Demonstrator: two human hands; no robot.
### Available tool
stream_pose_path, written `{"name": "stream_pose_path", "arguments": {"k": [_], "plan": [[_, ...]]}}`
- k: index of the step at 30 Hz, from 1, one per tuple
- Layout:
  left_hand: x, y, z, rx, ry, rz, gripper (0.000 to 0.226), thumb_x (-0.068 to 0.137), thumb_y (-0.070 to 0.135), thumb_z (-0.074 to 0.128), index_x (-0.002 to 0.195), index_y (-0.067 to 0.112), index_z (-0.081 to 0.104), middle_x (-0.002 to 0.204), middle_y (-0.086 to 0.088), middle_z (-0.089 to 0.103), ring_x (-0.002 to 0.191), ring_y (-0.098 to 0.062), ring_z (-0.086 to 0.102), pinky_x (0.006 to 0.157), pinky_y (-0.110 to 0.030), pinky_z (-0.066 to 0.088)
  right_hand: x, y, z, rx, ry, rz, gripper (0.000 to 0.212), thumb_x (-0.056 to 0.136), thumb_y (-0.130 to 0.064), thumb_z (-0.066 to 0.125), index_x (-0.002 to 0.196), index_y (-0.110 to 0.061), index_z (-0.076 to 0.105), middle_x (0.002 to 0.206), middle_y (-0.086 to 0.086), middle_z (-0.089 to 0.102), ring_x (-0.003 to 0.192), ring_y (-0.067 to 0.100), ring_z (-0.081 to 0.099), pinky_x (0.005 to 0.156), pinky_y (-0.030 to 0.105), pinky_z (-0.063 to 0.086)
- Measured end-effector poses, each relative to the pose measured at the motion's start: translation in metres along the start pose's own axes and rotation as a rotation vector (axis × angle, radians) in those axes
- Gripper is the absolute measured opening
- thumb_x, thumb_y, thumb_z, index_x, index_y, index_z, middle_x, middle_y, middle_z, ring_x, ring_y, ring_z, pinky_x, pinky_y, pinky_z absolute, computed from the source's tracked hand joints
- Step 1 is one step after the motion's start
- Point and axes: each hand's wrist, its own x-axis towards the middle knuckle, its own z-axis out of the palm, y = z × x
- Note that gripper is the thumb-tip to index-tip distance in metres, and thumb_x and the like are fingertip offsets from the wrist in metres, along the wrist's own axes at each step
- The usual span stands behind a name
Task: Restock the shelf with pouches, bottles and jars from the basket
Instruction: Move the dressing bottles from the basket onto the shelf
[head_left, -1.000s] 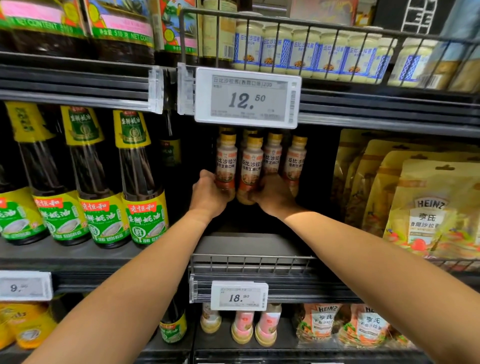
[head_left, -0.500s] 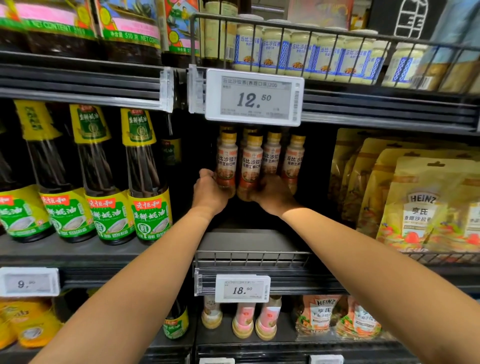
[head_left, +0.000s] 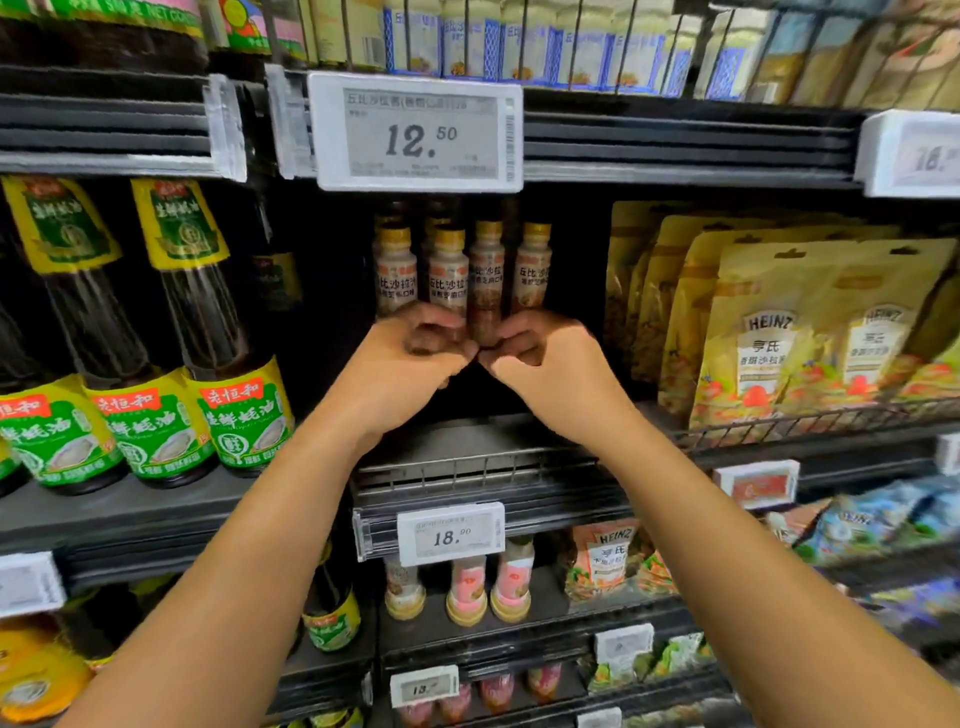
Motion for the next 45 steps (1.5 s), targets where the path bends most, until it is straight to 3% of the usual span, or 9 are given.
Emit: {"name": "stream_pose_path", "arguments": {"k": [3,7,12,16,24,29,34,41,45], "plan": [[-0.013,0.012,0.016,0.024,-0.075,0.058,0.017,0.088,0.03,0.074,0.103,0.032,0.066,0.096,0.001,0.075,0.093,-0.017,0.073,0.089,-0.042,0.059,-0.034,-0.004,-0.026,0.049,0.08,-0.011,0.013,0.087,-0.027,0.076,0.096,-0.026,0.067,0.085,-0.009,0.069,0.079,0.002,0.064,0.072,0.014,0.051],[-0.029,0.031,0.064,0.008,-0.169,0.113,0.028,0.077,0.044,0.071,0.104,0.036,0.067,0.091,0.006,0.076,0.089,-0.013,0.074,0.089,-0.044,0.059,-0.077,0.0,-0.062,0.178,0.187,0.005,0.016,0.087,-0.016,0.077,0.097,-0.022,0.066,0.081,-0.002,0.068,0.073,0.001,0.061,0.069,0.016,0.052],[-0.049,0.04,0.146,-0.096,-0.281,0.112,0.023,0.083,0.032,0.072,0.104,0.028,0.067,0.086,0.0,0.076,0.084,-0.019,0.075,0.088,-0.047,0.058,-0.132,0.02,-0.126,0.215,0.347,0.089,0.014,0.087,-0.011,0.076,0.093,-0.021,0.068,0.084,0.0,0.069,0.078,0.014,0.065,0.076,0.035,0.059],[-0.07,0.043,0.222,-0.182,-0.416,0.048,0.014,0.091,0.017,0.07,0.102,0.024,0.066,0.081,-0.003,0.075,0.083,-0.02,0.074,0.08,-0.035,0.061,-0.188,0.046,-0.183,0.179,0.464,0.157,0.012,0.085,-0.023,0.076,0.092,-0.027,0.068,0.078,-0.01,0.071,0.077,0.011,0.069,0.07,0.024,0.057],[-0.13,0.057,0.358,-0.291,-0.681,-0.001,0.015,0.093,0.005,0.065,0.101,0.018,0.064,0.073,-0.002,0.071,0.071,-0.012,0.07,0.07,-0.024,0.057,-0.302,0.09,-0.274,0.128,0.723,0.342,0.02,0.072,-0.043,0.076,0.09,-0.036,0.071,0.077,-0.003,0.071,0.073,0.015,0.067,0.07,0.034,0.057],[-0.165,0.064,0.424,-0.32,-0.806,-0.024,0.016,0.093,0.003,0.064,0.101,0.016,0.063,0.073,-0.004,0.069,0.068,-0.01,0.067,0.067,-0.024,0.056,-0.366,0.097,-0.314,0.068,0.865,0.448,0.018,0.071,-0.036,0.077,0.085,-0.029,0.07,0.077,0.004,0.072,0.071,0.016,0.067,0.069,0.031,0.057],[-0.19,0.066,0.478,-0.328,-0.935,-0.046,0.016,0.092,0.001,0.064,0.101,0.014,0.063,0.076,-0.007,0.07,0.069,-0.012,0.067,0.066,-0.022,0.056,-0.415,0.106,-0.345,0.037,0.987,0.531,0.022,0.083,0.001,0.075,0.085,-0.021,0.068,0.066,-0.004,0.067,0.066,0.016,0.061,0.061,0.025,0.053],[-0.2,0.064,0.541,-0.304,-1.063,-0.071,0.017,0.093,0.002,0.063,0.101,0.017,0.064,0.08,-0.01,0.069,0.071,-0.012,0.067,0.072,-0.026,0.058,-0.447,0.123,-0.371,0.027,1.087,0.627,0.017,0.086,0.004,0.071,0.091,-0.011,0.067,0.07,0.002,0.067,0.067,0.015,0.063,0.058,0.018,0.054],[-0.192,0.058,0.582,-0.304,-1.114,-0.088,0.018,0.093,0.003,0.064,0.104,0.017,0.064,0.079,-0.008,0.071,0.071,-0.01,0.068,0.069,-0.022,0.058,-0.454,0.145,-0.391,-0.002,1.121,0.691,0.016,0.087,-0.002,0.072,0.092,-0.016,0.067,0.074,0.002,0.068,0.074,0.019,0.067,0.072,0.034,0.058]]}}
